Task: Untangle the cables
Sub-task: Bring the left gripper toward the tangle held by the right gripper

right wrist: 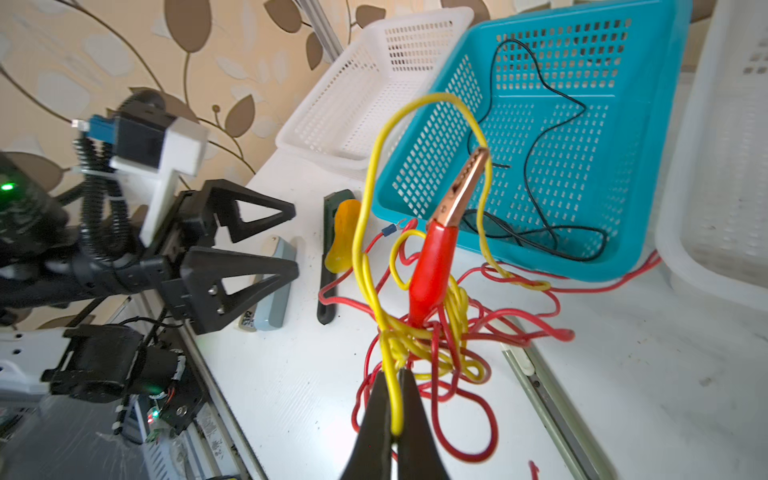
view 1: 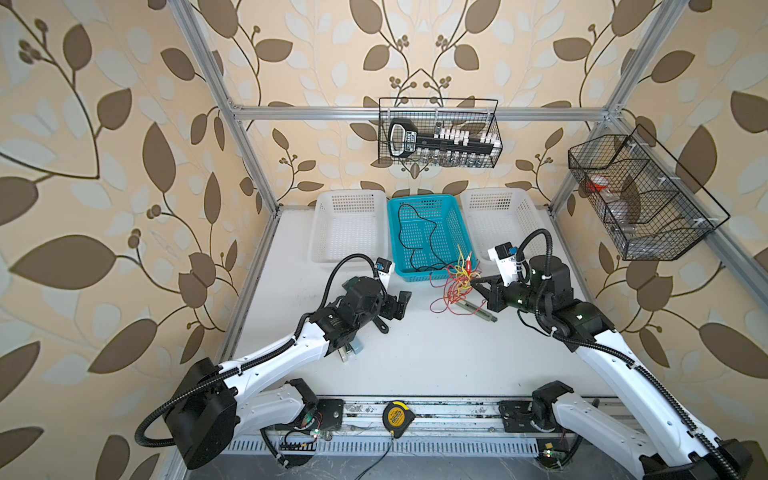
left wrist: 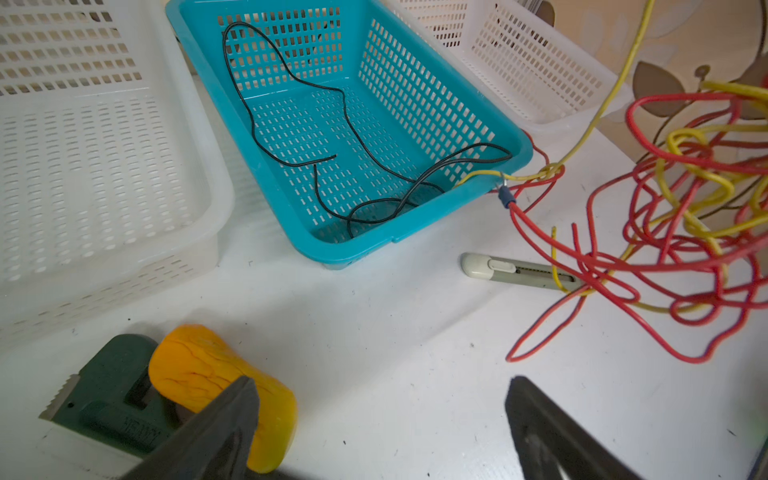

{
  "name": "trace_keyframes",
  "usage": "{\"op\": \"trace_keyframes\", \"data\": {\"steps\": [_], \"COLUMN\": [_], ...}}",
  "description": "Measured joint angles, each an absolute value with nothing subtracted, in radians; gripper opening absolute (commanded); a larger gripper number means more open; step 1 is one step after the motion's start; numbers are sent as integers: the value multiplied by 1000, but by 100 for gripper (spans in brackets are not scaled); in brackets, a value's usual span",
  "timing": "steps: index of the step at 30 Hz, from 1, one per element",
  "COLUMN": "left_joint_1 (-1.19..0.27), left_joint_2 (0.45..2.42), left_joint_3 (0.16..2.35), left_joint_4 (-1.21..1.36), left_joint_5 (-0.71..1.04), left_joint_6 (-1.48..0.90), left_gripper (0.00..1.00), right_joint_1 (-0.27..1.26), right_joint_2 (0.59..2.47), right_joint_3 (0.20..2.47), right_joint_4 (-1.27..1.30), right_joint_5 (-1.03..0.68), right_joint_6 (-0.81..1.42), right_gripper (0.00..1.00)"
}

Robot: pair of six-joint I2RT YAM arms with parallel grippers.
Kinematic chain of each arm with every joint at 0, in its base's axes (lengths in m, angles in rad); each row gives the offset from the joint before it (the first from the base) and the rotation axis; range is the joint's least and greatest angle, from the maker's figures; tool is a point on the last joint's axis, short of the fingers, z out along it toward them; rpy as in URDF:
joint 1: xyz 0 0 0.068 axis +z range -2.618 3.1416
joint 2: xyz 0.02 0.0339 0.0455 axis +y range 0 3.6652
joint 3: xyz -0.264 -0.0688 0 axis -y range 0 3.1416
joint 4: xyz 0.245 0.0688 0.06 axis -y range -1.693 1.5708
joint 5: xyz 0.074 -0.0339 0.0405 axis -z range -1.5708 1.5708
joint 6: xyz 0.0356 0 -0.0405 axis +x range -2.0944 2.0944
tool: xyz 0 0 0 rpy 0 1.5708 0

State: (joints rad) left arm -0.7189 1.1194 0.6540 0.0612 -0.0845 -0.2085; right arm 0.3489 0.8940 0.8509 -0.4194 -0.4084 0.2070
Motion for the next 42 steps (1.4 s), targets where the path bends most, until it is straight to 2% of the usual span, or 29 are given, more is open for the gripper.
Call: {"op": "trace_keyframes", "data": {"steps": [8, 11, 15, 19, 22, 27, 42], "left_joint_1": [-719, -722, -746, -796, -852, -917, -923], "left_joint_2": [1114, 1113, 1118, 1137, 1166, 1206, 1256], "left_joint_3": [662, 662, 666, 691, 725, 747, 707], "left_joint_4": [178, 221, 253, 257, 242, 221, 259], "left_joint_5": [123, 189, 214, 206, 180, 118, -126], "left_joint_6": [-183, -190, -188, -157, -115, -46, 31], "left_gripper": [85, 75, 51, 47, 38, 37, 41], "right_joint_1": [413, 449, 496, 522, 528, 530, 530], "right_joint_2": [945, 991, 1049, 1112, 1150, 1166, 1169], "right_joint_3": [856, 856, 856, 857, 857, 868, 891], "right_joint_4": [-362, -337, -297, -270, -250, -233, -216], "right_joint_5": [-461, -461, -449, -424, -414, -406, -423], "right_joint_6": [220, 235, 266, 307, 339, 376, 400], "right_gripper": [0, 0, 0, 0, 0, 0, 0]}}
